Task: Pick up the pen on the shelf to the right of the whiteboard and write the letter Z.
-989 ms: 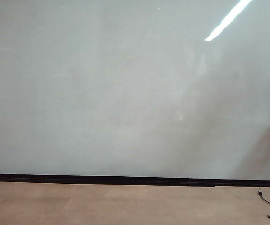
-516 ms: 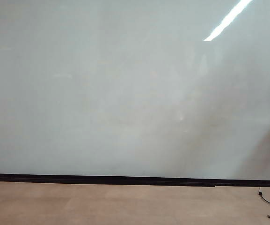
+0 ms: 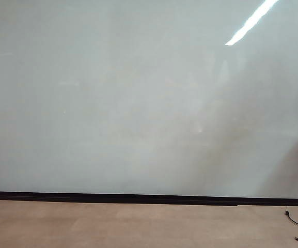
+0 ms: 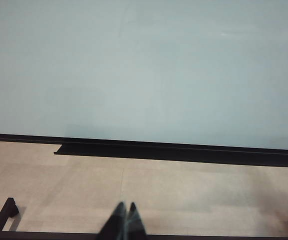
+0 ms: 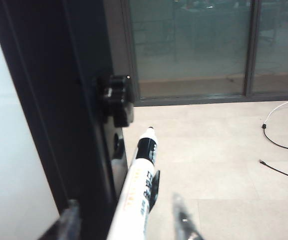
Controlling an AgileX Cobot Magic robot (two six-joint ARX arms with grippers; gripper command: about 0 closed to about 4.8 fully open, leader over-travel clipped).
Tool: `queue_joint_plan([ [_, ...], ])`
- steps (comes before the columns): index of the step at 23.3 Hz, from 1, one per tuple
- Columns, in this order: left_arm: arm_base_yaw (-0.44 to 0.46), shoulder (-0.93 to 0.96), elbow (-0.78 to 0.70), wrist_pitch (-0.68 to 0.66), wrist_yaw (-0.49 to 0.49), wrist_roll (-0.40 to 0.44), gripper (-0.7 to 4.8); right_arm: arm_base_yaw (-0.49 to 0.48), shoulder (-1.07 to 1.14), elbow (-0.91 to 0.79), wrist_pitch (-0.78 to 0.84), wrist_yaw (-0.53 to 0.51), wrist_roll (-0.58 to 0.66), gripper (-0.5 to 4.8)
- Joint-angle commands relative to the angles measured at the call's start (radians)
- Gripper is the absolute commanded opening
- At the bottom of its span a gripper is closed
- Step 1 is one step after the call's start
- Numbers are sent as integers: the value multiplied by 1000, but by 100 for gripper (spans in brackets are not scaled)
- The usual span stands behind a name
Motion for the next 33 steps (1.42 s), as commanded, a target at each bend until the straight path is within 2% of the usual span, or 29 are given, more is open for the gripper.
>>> queue_joint_plan([
  [1,0,0,2,5,0,5,-5,-1,-4,10,17,-3,4,251],
  [4,0,0,2,5,0,5,-5,-1,-4,11,18,-2,4,250],
  [10,0,0,2,5,0,5,-5,-1,-4,11,17,-2,4,201],
  [29,0,0,2,5,0,5,-4,-1,2,9,6,6,4,196],
  [33,0,0,2,5,0,5,-5,-1,2,9,14,5,5,128],
])
